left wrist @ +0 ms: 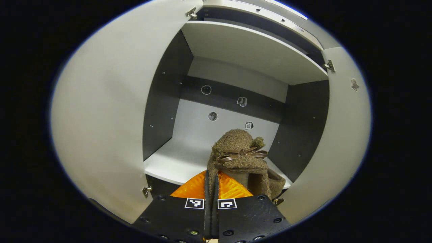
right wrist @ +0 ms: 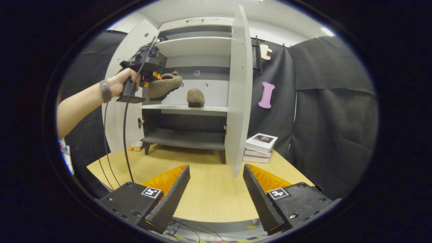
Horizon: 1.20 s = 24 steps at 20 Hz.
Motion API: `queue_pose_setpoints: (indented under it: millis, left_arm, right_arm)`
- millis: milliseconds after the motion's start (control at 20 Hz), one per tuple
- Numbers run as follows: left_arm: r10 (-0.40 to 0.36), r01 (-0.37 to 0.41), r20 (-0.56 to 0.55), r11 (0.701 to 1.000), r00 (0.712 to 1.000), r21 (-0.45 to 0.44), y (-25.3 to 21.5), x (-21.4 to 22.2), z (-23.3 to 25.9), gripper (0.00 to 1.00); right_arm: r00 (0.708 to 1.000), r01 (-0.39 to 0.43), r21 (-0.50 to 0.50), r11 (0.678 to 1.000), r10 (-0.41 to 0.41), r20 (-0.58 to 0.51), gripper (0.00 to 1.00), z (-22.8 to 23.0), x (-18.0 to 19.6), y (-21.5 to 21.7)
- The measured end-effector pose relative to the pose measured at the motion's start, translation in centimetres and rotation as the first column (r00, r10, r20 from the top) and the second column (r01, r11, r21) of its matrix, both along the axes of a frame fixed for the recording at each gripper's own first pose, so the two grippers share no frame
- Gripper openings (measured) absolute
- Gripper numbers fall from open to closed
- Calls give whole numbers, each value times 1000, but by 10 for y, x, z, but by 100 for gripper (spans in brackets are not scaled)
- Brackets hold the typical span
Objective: Grab one shoe with the right hand and put it into the shoe cabinet, grab the other shoe with the left hand and put it into the shoe cabinet; then close the right door with the right hand and the left door with the left hand.
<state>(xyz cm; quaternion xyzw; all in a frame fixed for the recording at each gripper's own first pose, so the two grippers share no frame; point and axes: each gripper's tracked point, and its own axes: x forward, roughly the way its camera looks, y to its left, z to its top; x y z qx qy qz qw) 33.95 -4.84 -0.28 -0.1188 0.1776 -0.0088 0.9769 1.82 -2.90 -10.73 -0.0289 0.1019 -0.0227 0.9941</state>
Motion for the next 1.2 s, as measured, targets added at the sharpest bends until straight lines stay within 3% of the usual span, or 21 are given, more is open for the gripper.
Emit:
queue_pose_setpoints:
  millis: [300, 650, 700, 750, 800, 900, 950, 1000, 1050, 1100, 1150, 1200]
  left_arm:
    - [51, -41, -218, 998, 975, 48, 13, 61, -59, 0]
    - [54, -62, -310, 998, 949, -17, 14, 82, -77, 2]
    - [39, -51, -316, 998, 948, -30, 13, 83, -78, 4]
    - [32, -46, -323, 998, 946, -35, 13, 83, -79, 21]
    - [33, -48, -325, 998, 945, -39, 14, 82, -78, 10]
    - [46, -59, -328, 998, 944, -31, 18, 81, -79, 10]
    - [43, -57, -322, 998, 946, -34, 17, 82, -77, 14]
    - [34, -49, -313, 998, 949, -40, 14, 81, -73, 29]
    - [33, -45, -303, 998, 952, -33, 15, 83, -71, 22]
    - [32, -39, -293, 999, 956, -18, 17, 82, -67, 25]
    - [34, -36, -289, 999, 957, -1, 18, 82, -65, 37]
    - [36, -34, -287, 999, 957, 10, 18, 80, -62, 43]
  right_arm:
    - [999, 54, 30, 998, -54, -3, 100, 1, -9, -13]
    - [995, 84, 63, 994, -80, -53, 100, -17, -13, -19]
    - [995, 85, 68, 994, -82, -51, 100, -16, -12, -20]
    - [995, 87, 70, 994, -84, -50, 100, -15, -11, -21]
    - [995, 88, 70, 994, -84, -49, 100, -16, -10, -22]
    - [995, 89, 71, 994, -86, -46, 100, -15, -10, -24]
    - [995, 88, 72, 994, -85, -45, 100, -14, -9, -25]
    - [996, 85, 72, 994, -82, -47, 100, -16, -9, -25]
    - [995, 86, 71, 994, -83, -48, 100, -17, -9, -26]
    - [995, 86, 72, 994, -82, -51, 100, -18, -9, -27]
    - [995, 85, 74, 994, -81, -53, 100, -18, -8, -28]
    - [995, 85, 76, 993, -81, -53, 100, -19, -9, -28]
